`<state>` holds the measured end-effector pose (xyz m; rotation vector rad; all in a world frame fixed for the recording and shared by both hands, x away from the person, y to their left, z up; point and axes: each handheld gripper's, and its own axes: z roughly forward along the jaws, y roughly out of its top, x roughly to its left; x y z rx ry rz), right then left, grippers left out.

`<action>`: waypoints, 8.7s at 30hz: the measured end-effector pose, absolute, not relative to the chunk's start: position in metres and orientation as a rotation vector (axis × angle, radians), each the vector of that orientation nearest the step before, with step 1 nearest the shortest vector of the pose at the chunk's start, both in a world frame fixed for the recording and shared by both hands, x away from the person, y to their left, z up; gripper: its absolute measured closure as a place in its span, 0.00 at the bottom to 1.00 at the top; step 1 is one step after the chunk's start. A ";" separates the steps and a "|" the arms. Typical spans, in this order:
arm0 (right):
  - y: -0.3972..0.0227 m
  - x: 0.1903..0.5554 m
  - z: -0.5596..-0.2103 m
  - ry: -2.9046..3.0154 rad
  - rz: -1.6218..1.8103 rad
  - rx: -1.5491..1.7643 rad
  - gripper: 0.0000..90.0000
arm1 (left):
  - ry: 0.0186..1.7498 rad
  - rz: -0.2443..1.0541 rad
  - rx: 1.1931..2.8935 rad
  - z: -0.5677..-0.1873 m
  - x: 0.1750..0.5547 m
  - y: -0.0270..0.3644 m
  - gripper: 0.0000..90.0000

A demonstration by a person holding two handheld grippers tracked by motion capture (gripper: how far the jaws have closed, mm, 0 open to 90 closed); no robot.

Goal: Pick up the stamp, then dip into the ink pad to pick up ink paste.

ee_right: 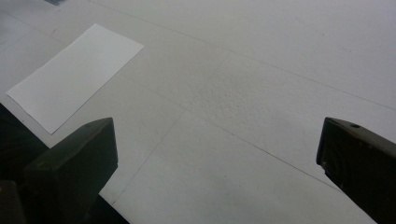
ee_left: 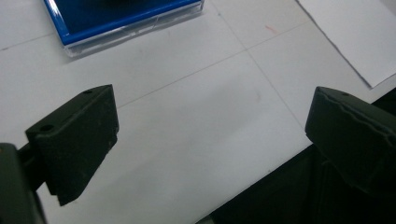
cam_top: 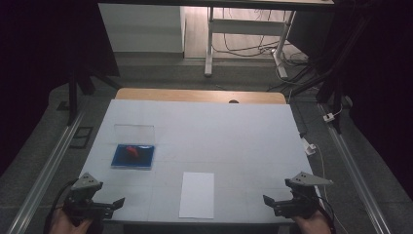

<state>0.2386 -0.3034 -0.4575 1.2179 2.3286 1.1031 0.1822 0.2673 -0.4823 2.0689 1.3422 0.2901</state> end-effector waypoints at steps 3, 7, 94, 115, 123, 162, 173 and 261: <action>-0.304 0.239 -0.458 2.329 1.103 1.216 0.00 | 1.348 0.294 2.079 -0.482 0.183 0.266 0.04; -0.303 0.239 -0.458 2.338 1.103 1.209 0.00 | 1.353 0.285 2.066 -0.482 0.183 0.267 0.02; -0.299 0.241 -0.460 2.381 1.063 1.200 0.00 | 1.330 0.438 2.138 -0.503 0.340 0.255 0.04; -0.297 0.242 -0.460 2.394 1.045 1.184 0.00 | 1.391 0.380 2.137 -0.500 0.341 0.257 0.64; -0.297 0.241 -0.460 2.396 1.045 1.177 0.00 | 1.375 0.373 2.112 -0.497 0.340 0.261 0.64; -0.296 0.241 -0.460 2.404 1.041 1.155 0.00 | 1.287 0.414 2.152 -0.493 0.338 0.259 0.64; -0.295 0.241 -0.460 2.409 1.035 1.152 0.00 | 1.297 0.472 2.221 -0.500 0.337 0.252 0.64; -0.293 0.240 -0.460 2.430 1.011 1.132 0.00 | 1.367 0.400 2.160 -0.503 0.330 0.262 0.64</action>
